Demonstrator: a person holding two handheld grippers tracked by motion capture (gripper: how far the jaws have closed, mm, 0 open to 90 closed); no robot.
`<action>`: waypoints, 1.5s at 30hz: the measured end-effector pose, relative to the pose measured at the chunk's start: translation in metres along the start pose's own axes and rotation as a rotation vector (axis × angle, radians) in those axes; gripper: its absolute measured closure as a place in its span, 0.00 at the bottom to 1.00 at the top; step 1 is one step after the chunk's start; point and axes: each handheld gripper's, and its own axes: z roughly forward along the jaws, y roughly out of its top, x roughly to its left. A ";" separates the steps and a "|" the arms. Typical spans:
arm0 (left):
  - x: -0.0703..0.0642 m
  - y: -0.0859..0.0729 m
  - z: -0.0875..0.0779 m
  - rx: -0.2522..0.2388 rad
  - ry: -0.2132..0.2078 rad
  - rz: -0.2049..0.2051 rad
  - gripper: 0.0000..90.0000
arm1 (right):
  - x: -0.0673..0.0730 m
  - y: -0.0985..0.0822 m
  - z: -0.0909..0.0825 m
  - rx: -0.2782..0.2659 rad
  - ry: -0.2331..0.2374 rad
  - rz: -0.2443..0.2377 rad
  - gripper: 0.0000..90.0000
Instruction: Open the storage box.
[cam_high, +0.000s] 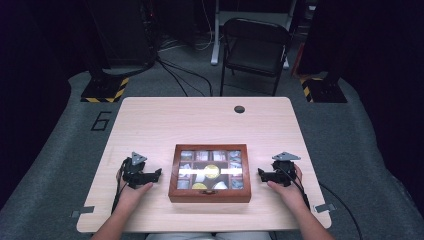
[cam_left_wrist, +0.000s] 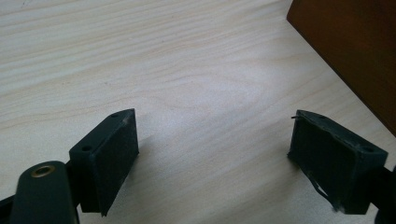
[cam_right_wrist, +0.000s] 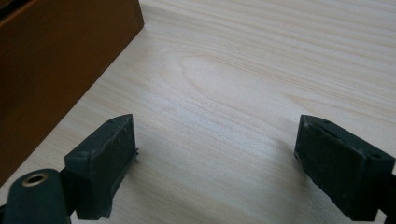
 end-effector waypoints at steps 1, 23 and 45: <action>0.000 0.000 0.000 0.000 0.000 0.000 0.17 | 0.000 0.000 0.000 0.000 0.000 0.000 0.13; 0.001 -0.002 -0.003 -0.009 -0.024 -0.022 0.18 | 0.000 -0.001 -0.001 -0.001 -0.004 0.000 0.14; -0.018 0.014 -0.029 -0.008 -0.124 -0.011 0.25 | 0.010 0.004 -0.037 0.028 0.050 0.006 0.35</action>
